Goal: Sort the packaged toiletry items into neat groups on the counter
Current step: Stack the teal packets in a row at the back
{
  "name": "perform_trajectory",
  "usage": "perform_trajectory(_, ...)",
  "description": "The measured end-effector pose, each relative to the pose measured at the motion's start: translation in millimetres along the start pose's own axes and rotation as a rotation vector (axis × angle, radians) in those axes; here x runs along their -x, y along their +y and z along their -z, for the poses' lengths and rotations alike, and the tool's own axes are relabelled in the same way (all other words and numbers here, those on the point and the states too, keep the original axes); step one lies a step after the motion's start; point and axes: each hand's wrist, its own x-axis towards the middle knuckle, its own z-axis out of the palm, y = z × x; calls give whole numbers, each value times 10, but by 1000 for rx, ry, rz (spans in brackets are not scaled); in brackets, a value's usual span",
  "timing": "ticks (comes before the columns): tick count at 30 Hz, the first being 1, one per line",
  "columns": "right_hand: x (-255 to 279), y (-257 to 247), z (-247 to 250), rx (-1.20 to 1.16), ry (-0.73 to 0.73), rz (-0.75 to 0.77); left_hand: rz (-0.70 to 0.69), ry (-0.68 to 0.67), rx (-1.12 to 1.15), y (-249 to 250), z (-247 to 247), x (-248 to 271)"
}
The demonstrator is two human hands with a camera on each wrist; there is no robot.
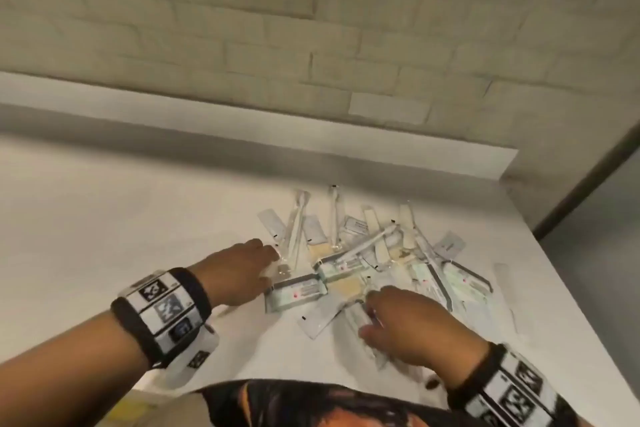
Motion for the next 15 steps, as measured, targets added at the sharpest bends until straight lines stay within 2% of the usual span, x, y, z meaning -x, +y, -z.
perform_trajectory(2,-90,-47,-10,16,23,-61,-32,-15,-3,98,-27,-108)
perform_trajectory(6,-196,-101,-97,-27,-20,-82,-126,-82,-163,335,-182,-233)
perform_trajectory(8,-237,-81,-70,-40,-37,-72,-126,-34,-189,380,-218,-269)
perform_trajectory(11,-250,76,108,-186,-30,-76,-100,10,-47,449,-158,-304)
perform_trajectory(13,-223,302,259,-245,56,-101,-71,19,75,451,-97,-318)
perform_trajectory(15,-194,644,371,-281,185,-212,-57,31,187,472,-38,-354)
